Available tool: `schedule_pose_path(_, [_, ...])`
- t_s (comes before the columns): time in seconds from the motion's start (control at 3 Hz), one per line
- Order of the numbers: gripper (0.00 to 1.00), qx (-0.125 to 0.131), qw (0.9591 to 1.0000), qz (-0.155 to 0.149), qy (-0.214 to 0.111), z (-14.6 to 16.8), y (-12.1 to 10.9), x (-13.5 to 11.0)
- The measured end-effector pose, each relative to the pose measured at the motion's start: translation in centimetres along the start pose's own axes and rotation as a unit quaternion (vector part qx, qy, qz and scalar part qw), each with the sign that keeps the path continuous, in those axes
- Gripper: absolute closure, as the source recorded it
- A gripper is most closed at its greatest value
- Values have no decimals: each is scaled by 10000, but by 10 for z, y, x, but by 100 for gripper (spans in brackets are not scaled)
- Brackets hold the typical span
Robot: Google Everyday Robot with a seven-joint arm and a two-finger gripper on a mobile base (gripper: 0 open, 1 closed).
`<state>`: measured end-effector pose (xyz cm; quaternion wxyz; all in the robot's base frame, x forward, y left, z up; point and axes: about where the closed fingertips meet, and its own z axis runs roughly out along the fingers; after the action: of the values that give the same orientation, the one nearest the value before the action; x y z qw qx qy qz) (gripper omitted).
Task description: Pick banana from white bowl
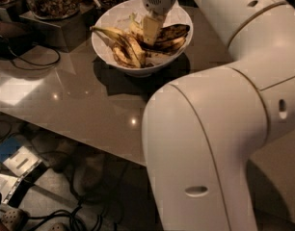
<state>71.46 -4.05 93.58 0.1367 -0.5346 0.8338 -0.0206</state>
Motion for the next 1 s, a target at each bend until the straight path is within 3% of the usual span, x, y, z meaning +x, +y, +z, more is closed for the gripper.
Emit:
schedule_pose_path(0.67, [100, 198, 9950, -361, -911, -66, 29, 42])
schedule_pose_path(1.0, [100, 198, 9951, -357, -901, -65, 31, 44])
